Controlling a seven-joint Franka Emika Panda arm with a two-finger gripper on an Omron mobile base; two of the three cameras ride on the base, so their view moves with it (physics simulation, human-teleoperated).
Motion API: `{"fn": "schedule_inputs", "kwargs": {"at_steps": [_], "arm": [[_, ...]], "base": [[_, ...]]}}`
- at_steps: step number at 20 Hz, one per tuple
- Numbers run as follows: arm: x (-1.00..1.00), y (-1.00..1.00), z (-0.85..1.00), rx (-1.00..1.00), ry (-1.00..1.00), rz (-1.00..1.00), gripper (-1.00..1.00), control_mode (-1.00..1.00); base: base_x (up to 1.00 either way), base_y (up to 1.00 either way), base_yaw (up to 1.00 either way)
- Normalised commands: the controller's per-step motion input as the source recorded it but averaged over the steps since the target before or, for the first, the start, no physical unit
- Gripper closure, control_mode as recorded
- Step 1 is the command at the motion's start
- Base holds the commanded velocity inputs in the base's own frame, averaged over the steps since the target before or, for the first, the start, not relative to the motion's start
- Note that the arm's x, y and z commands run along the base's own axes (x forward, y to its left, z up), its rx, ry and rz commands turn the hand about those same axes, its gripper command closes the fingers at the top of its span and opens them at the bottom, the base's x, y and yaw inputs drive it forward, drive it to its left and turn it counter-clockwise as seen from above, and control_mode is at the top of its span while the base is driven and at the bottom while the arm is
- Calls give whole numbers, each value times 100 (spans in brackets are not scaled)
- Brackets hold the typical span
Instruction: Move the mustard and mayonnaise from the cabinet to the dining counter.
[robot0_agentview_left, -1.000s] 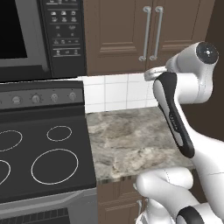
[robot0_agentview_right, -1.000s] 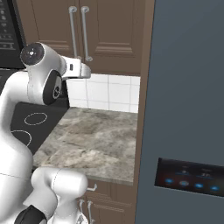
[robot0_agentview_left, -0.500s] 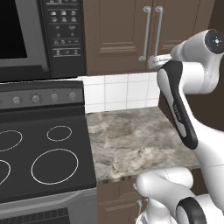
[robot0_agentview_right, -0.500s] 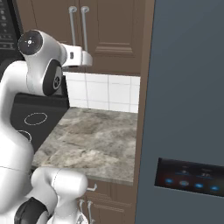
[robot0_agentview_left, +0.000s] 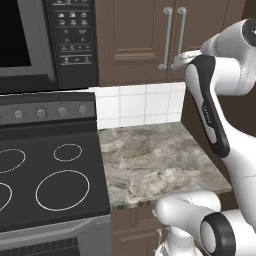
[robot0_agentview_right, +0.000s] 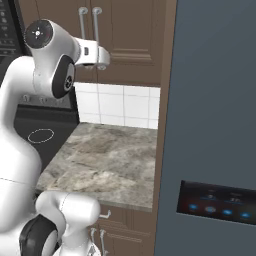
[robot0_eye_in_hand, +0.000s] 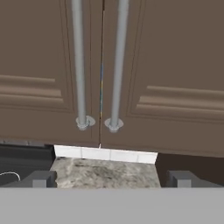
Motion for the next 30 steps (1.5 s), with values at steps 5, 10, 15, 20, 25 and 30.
{"fn": "schedule_inputs", "kwargs": {"at_steps": [5, 10, 15, 20, 25, 30], "arm": [[33, -5, 11, 0, 0, 0, -100, -100], [34, 0, 16, 0, 0, 0, -100, -100], [29, -6, 11, 0, 0, 0, -100, -100], [34, 0, 2, 2, 0, 0, -100, -100], [41, 0, 0, 3, -3, 0, -100, -100], [39, 0, 0, 1, -2, 0, -100, -100]], "base": [[0, 0, 0], [0, 0, 0], [0, 0, 0], [0, 0, 0], [0, 0, 0], [0, 0, 0]]}}
